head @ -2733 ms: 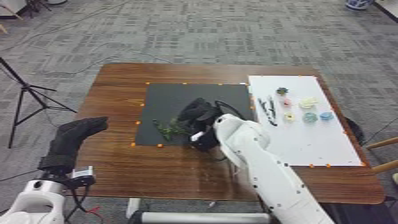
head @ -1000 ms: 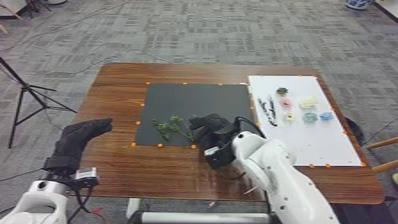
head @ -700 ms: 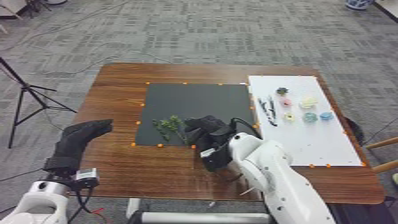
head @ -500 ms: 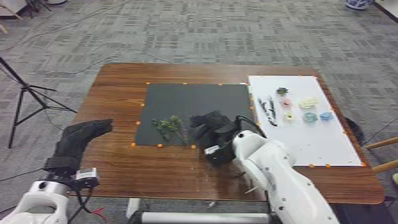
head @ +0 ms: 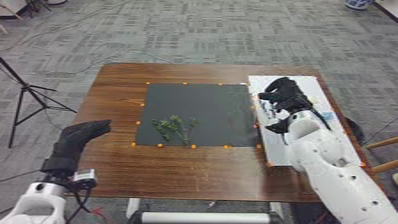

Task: Arrange flowers

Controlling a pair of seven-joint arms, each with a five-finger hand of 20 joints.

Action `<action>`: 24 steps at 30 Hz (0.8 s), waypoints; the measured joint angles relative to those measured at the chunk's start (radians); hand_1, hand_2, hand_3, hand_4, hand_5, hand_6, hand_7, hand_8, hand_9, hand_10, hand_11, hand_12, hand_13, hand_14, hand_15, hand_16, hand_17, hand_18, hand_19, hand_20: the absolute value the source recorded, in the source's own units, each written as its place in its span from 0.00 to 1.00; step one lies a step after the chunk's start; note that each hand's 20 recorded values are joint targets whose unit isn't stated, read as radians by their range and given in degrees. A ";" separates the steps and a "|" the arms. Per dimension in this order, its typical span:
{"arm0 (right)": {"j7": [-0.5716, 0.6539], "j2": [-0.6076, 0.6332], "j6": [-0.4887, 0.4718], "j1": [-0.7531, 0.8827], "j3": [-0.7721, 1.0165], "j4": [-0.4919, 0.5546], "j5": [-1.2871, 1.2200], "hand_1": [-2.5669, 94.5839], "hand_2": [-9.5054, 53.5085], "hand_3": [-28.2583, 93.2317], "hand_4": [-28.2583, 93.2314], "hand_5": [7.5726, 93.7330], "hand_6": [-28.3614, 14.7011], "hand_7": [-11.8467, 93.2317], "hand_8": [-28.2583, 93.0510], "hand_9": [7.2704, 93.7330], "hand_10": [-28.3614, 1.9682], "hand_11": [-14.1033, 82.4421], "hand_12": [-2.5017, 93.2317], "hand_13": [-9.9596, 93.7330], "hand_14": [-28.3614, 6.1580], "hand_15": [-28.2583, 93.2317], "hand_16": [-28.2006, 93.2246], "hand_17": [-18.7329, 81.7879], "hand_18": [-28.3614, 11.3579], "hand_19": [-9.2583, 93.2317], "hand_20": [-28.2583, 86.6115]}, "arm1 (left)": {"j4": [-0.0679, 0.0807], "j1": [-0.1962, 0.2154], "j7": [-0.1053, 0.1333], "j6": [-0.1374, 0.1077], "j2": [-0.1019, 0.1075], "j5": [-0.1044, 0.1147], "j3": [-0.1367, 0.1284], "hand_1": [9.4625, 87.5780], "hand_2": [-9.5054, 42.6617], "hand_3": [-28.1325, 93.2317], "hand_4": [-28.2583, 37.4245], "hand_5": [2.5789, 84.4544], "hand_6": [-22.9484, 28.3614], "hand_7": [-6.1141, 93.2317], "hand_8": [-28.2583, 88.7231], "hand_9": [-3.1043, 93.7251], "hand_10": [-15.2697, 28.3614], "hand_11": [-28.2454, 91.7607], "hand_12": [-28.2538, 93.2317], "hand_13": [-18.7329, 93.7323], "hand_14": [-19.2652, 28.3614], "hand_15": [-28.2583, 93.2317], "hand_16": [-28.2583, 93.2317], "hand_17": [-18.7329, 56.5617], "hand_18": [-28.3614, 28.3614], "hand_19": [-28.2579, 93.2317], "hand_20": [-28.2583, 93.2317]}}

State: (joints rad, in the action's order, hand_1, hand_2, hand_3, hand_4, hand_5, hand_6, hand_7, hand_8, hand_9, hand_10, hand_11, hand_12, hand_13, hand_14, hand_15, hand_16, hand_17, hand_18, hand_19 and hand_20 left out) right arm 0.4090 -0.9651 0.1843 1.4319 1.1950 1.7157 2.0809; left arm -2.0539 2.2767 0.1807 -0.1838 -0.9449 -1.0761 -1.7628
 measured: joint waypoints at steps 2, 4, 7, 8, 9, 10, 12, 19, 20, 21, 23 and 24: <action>0.002 0.031 -0.018 -0.013 0.010 -0.021 0.051 0.41 0.00 0.74 0.13 0.61 0.53 0.37 0.19 0.80 0.47 0.47 0.33 0.97 0.69 0.66 0.51 0.81 0.40 1.00 0.65 | 0.000 0.003 0.000 0.000 0.000 -0.002 0.000 0.17 0.18 0.80 0.00 0.65 0.46 0.20 0.16 0.58 0.68 0.39 0.33 0.52 0.76 0.35 0.24 0.30 0.73 0.32 0.37; 0.004 0.050 -0.079 -0.022 0.029 -0.028 0.105 0.40 0.00 0.73 0.13 0.61 0.53 0.37 0.19 0.80 0.47 0.48 0.33 0.97 0.68 0.66 0.51 0.81 0.40 1.00 0.65 | 0.000 0.002 0.000 0.001 0.000 -0.009 0.002 0.17 0.18 0.80 0.00 0.65 0.45 0.20 0.16 0.58 0.68 0.39 0.33 0.52 0.76 0.35 0.24 0.30 0.73 0.32 0.37; 0.005 0.057 -0.207 -0.042 0.045 -0.034 0.179 0.38 0.00 0.72 0.13 0.61 0.52 0.36 0.20 0.81 0.46 0.47 0.33 0.97 0.69 0.66 0.52 0.81 0.40 1.00 0.66 | 0.000 -0.001 -0.002 0.001 0.000 -0.026 0.004 0.17 0.18 0.80 0.00 0.65 0.45 0.20 0.16 0.58 0.68 0.39 0.33 0.52 0.76 0.35 0.24 0.30 0.73 0.32 0.37; 0.005 0.057 -0.241 -0.051 0.042 -0.038 0.195 0.38 0.00 0.72 0.14 0.61 0.52 0.36 0.20 0.81 0.45 0.47 0.33 0.97 0.69 0.66 0.52 0.81 0.40 1.00 0.66 | 0.000 -0.002 -0.003 0.001 0.000 -0.030 0.004 0.17 0.18 0.79 0.00 0.65 0.45 0.20 0.16 0.58 0.68 0.39 0.33 0.52 0.76 0.35 0.24 0.30 0.73 0.32 0.37; 0.005 0.057 -0.266 -0.061 0.035 -0.043 0.204 0.38 0.00 0.72 0.14 0.61 0.51 0.36 0.20 0.82 0.45 0.47 0.33 0.97 0.69 0.66 0.52 0.81 0.40 1.00 0.66 | -0.001 -0.002 -0.003 0.001 0.000 -0.034 0.004 0.17 0.18 0.79 0.00 0.65 0.45 0.20 0.16 0.58 0.68 0.39 0.33 0.52 0.76 0.35 0.24 0.30 0.73 0.32 0.37; 0.005 0.057 -0.280 -0.071 0.024 -0.049 0.207 0.38 0.00 0.72 0.14 0.61 0.51 0.36 0.20 0.82 0.45 0.47 0.33 0.97 0.68 0.66 0.52 0.81 0.40 1.00 0.66 | -0.002 -0.002 -0.004 0.002 0.000 -0.036 0.004 0.17 0.18 0.79 0.00 0.65 0.45 0.20 0.16 0.58 0.68 0.39 0.33 0.52 0.76 0.35 0.24 0.30 0.73 0.32 0.37; 0.005 0.057 -0.290 -0.094 -0.008 -0.062 0.205 0.37 0.00 0.71 0.14 0.61 0.51 0.36 0.20 0.83 0.45 0.47 0.33 0.98 0.68 0.66 0.52 0.81 0.40 1.00 0.66 | -0.005 -0.002 -0.005 0.002 -0.001 -0.040 0.004 0.17 0.18 0.79 0.00 0.65 0.45 0.20 0.16 0.58 0.68 0.39 0.33 0.52 0.76 0.35 0.24 0.30 0.73 0.32 0.37; -0.021 0.062 -0.349 -0.184 -0.150 -0.096 0.215 0.36 0.00 0.70 0.14 0.61 0.48 0.34 0.20 0.86 0.44 0.47 0.32 0.99 0.70 0.67 0.52 0.83 0.43 1.00 0.66 | -0.013 -0.005 -0.008 0.003 -0.001 -0.052 0.004 0.17 0.18 0.79 0.00 0.65 0.45 0.20 0.16 0.58 0.68 0.39 0.33 0.52 0.76 0.34 0.24 0.30 0.73 0.32 0.37; -0.028 0.066 -0.367 -0.201 -0.176 -0.101 0.221 0.36 0.00 0.70 0.15 0.60 0.47 0.33 0.21 0.86 0.44 0.46 0.32 0.99 0.70 0.66 0.52 0.83 0.43 1.00 0.66 | -0.014 -0.005 -0.009 0.003 -0.001 -0.054 0.004 0.17 0.18 0.79 0.00 0.65 0.45 0.20 0.16 0.58 0.68 0.39 0.33 0.52 0.76 0.34 0.24 0.30 0.73 0.32 0.37; -0.034 0.071 -0.388 -0.219 -0.203 -0.106 0.227 0.36 0.00 0.69 0.15 0.60 0.47 0.32 0.21 0.86 0.43 0.46 0.32 0.99 0.70 0.66 0.52 0.83 0.43 1.00 0.66 | -0.016 -0.004 -0.009 0.003 -0.001 -0.056 0.004 0.17 0.18 0.79 0.00 0.66 0.45 0.20 0.16 0.58 0.68 0.39 0.33 0.52 0.76 0.34 0.24 0.30 0.73 0.32 0.37; -0.040 0.081 -0.435 -0.251 -0.249 -0.111 0.240 0.36 0.00 0.69 0.15 0.59 0.46 0.32 0.21 0.85 0.42 0.45 0.32 0.99 0.70 0.66 0.52 0.83 0.44 1.00 0.66 | -0.018 -0.004 -0.009 0.004 -0.002 -0.058 0.004 0.17 0.18 0.79 0.00 0.66 0.45 0.20 0.16 0.58 0.68 0.39 0.33 0.52 0.76 0.34 0.24 0.30 0.73 0.32 0.37; -0.041 0.085 -0.460 -0.262 -0.264 -0.112 0.244 0.37 0.00 0.69 0.15 0.59 0.46 0.32 0.22 0.85 0.42 0.44 0.32 0.99 0.70 0.66 0.52 0.83 0.44 1.00 0.66 | -0.019 -0.004 -0.009 0.004 -0.003 -0.059 0.004 0.17 0.18 0.79 0.00 0.66 0.45 0.20 0.16 0.58 0.68 0.39 0.33 0.52 0.76 0.34 0.24 0.30 0.73 0.32 0.37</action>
State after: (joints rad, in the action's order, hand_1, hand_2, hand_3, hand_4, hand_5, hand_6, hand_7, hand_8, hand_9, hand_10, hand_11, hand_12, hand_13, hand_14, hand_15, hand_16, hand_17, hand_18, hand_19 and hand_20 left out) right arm 0.3677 -0.8796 -0.2757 1.1694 0.9315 1.6040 2.3251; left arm -2.0726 2.2731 0.1714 -0.1796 -0.9476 -1.1352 -1.7586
